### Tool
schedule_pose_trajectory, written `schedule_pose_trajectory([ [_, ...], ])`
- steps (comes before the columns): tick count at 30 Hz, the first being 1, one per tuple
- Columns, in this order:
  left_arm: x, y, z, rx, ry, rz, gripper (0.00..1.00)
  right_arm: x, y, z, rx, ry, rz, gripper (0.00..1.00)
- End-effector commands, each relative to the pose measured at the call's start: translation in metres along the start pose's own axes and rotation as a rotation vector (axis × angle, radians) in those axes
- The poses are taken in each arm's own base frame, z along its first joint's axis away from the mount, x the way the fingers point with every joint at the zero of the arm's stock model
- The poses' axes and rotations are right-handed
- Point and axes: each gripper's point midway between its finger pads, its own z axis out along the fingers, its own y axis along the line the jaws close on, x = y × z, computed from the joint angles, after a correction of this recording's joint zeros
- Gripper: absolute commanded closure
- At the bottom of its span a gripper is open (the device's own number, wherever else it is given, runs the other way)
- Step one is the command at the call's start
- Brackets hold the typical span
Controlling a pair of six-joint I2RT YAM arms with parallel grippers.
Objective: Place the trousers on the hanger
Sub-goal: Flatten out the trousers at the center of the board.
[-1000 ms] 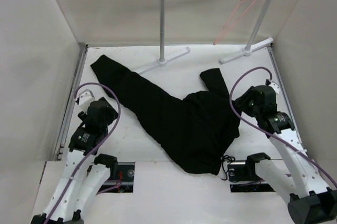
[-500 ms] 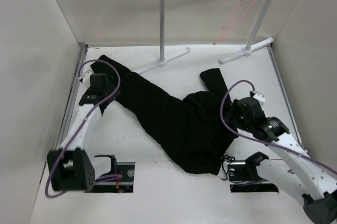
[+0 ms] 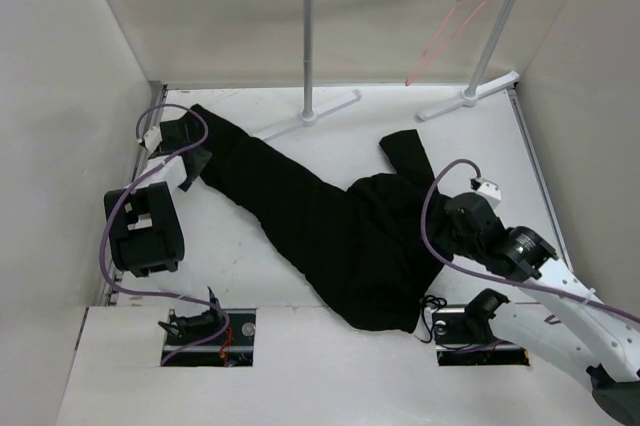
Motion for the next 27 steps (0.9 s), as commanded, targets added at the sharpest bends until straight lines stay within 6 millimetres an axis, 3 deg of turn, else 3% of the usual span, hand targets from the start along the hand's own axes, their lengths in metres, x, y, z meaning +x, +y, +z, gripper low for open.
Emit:
schedule_pose_trajectory([
  [1,-0.043,-0.034,0.006,0.101,-0.089,-0.082,0.37,0.001,-0.015,-0.018,0.038,0.0,0.031,0.16],
  [5,-0.04,-0.031,0.032,0.069,-0.05,-0.081,0.4,0.008,-0.03,-0.008,0.1,0.027,0.051,0.11],
  [6,-0.041,-0.031,0.035,0.069,-0.05,-0.083,0.46,0.005,-0.031,-0.002,0.113,0.022,0.062,0.1],
  [8,-0.048,-0.031,0.038,0.068,-0.059,-0.09,0.68,-0.002,-0.028,0.014,0.117,0.01,0.074,0.1],
  [9,-0.052,-0.029,0.039,0.066,-0.063,-0.093,0.79,-0.004,-0.023,0.026,0.104,0.017,0.077,0.14],
  [12,-0.07,-0.005,0.032,0.032,-0.088,-0.129,0.93,-0.005,-0.003,0.054,0.028,0.071,0.088,0.28],
  [14,-0.078,0.035,0.022,-0.059,-0.114,-0.178,0.96,-0.007,0.001,0.062,0.018,0.074,0.087,0.41],
  [17,-0.073,0.119,-0.007,-0.322,-0.167,-0.215,0.97,-0.019,0.001,0.068,0.04,0.02,0.083,0.54],
  [19,-0.067,0.161,-0.033,-0.439,-0.191,-0.244,0.97,-0.031,0.002,0.07,0.043,-0.015,0.091,0.62],
  [22,-0.063,0.2,-0.073,-0.497,-0.237,-0.303,0.97,-0.046,0.007,0.075,0.025,-0.039,0.097,0.74],
  [25,-0.057,0.223,-0.108,-0.546,-0.275,-0.341,0.87,-0.06,0.021,0.081,0.006,-0.043,0.083,0.7],
  [27,-0.05,0.221,-0.12,-0.528,-0.271,-0.337,0.55,-0.079,0.028,0.077,0.009,-0.091,0.072,0.46],
])
